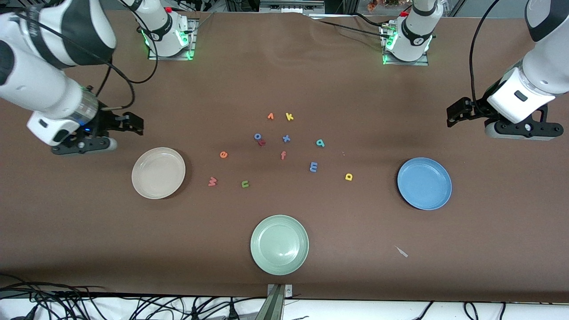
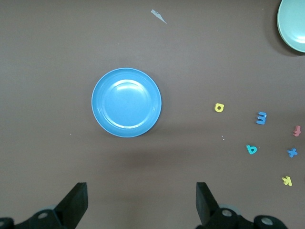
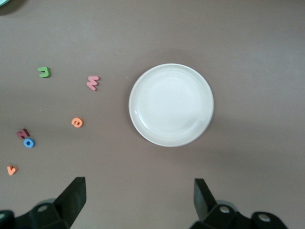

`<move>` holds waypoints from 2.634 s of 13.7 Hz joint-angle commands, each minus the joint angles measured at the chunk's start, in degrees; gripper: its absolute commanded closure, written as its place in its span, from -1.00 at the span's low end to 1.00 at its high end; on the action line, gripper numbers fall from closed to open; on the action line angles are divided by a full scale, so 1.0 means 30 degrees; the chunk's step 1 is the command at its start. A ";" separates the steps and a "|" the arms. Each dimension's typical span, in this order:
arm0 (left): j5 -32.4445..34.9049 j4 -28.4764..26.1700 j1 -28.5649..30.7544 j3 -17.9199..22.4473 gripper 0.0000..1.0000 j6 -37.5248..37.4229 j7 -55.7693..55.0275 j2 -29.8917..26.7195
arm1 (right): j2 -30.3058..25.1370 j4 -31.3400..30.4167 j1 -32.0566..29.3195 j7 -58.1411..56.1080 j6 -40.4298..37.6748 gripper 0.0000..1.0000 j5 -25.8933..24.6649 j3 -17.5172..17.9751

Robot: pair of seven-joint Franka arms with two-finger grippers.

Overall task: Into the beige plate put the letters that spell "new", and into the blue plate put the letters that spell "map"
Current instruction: 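Grasp the orange letter with the right gripper while the left gripper grasps yellow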

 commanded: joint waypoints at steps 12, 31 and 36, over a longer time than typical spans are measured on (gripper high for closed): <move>-0.0372 0.0111 -0.1270 -0.1843 -1.00 0.4759 -0.0195 0.6877 | 0.3943 -0.3347 0.4542 0.5069 0.8818 -0.99 0.0254 -0.0043; 0.2675 -0.0327 -0.5051 -0.1843 -1.00 0.9543 -0.4004 1.1629 | 0.7022 -0.6130 0.5861 0.7594 1.5735 -0.97 0.0166 -0.0043; 0.2646 -0.0532 -0.4552 -0.1814 -1.00 0.9836 -0.3740 1.2039 | 0.7199 -0.6130 0.5949 0.7623 1.5970 -0.61 0.0166 -0.0043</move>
